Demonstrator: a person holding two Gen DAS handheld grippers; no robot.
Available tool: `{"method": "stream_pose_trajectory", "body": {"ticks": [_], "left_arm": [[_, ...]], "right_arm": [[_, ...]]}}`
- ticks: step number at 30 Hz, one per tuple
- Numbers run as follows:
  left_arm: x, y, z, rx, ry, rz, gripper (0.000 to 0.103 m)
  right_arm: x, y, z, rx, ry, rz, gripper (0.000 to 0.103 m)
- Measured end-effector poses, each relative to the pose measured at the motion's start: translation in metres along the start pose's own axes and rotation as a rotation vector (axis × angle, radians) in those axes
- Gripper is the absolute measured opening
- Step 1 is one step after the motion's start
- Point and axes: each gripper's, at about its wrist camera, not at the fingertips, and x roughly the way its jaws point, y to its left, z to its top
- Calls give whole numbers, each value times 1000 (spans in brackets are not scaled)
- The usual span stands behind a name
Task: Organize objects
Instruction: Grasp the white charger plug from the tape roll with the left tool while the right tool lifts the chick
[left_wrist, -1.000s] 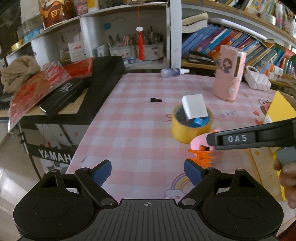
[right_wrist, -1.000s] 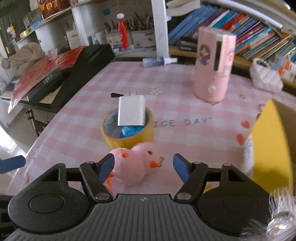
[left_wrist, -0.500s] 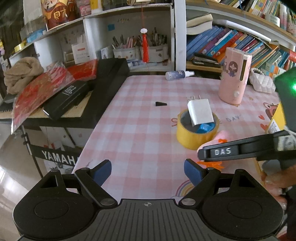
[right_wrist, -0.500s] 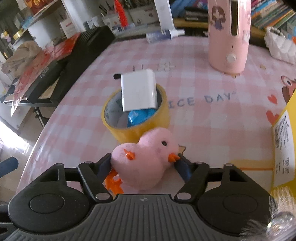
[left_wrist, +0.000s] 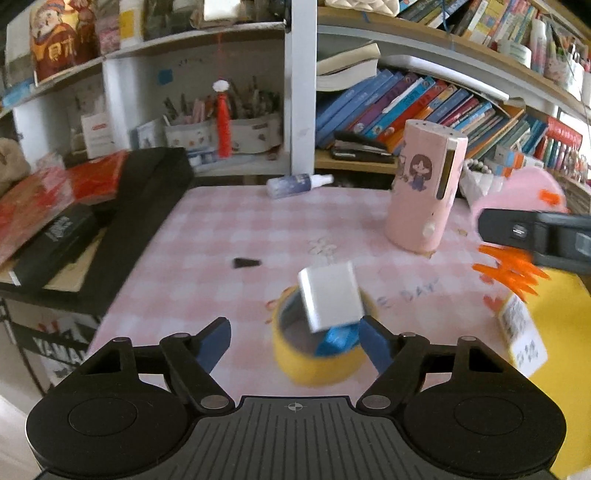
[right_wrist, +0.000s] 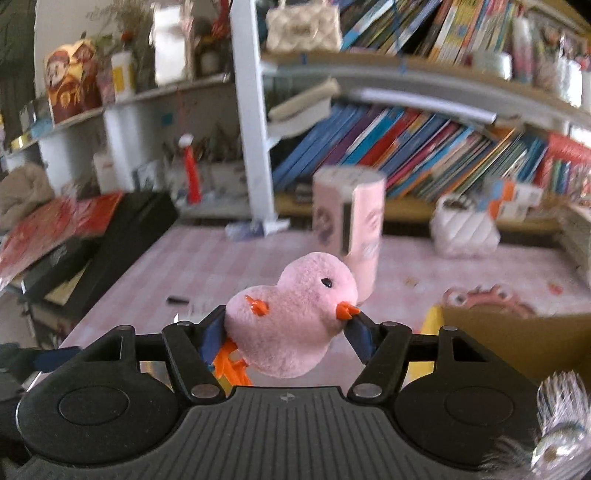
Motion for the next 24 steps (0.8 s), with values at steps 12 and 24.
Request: {"method": "stream_pose_trajectory", "body": {"ticks": [12,24], "left_arm": [[56,-26,15,30,39,21,50],[50,-18,13,-17,31,-9,43]], "right_arm": [[-5,-7,2,-15,-27,-22,65],[-4,-9,-2,-17,-12,-13,65]]}}
